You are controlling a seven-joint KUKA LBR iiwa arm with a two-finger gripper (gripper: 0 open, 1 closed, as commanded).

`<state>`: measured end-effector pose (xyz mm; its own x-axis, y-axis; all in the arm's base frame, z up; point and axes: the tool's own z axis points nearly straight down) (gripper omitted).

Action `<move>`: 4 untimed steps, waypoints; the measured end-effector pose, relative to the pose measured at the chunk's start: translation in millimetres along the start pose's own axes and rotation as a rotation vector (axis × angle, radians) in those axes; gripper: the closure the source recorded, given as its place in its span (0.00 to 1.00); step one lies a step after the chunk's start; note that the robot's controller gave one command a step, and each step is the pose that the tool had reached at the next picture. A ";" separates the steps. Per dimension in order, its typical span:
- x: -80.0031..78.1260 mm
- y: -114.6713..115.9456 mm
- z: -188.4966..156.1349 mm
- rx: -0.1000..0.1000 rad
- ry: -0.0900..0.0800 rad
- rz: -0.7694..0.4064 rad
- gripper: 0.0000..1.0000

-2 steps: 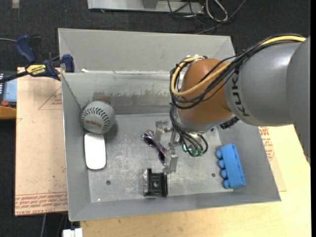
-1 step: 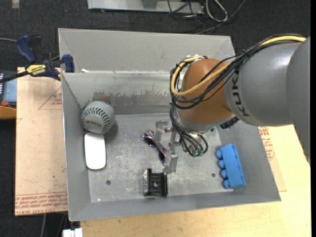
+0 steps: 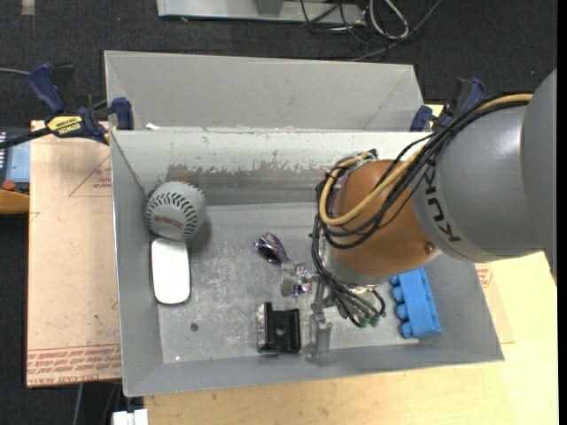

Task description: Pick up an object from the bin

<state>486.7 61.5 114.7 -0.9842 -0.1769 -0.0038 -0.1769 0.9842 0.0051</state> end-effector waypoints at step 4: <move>-14.7 33.4 42.2 -0.001 -0.014 0.027 0.00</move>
Offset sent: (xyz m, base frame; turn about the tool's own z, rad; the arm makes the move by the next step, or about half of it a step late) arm -0.0048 -0.0358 -0.0216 -0.3033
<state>495.4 97.2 72.7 -0.9884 -0.1505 -0.0179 -0.1506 0.9886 0.0068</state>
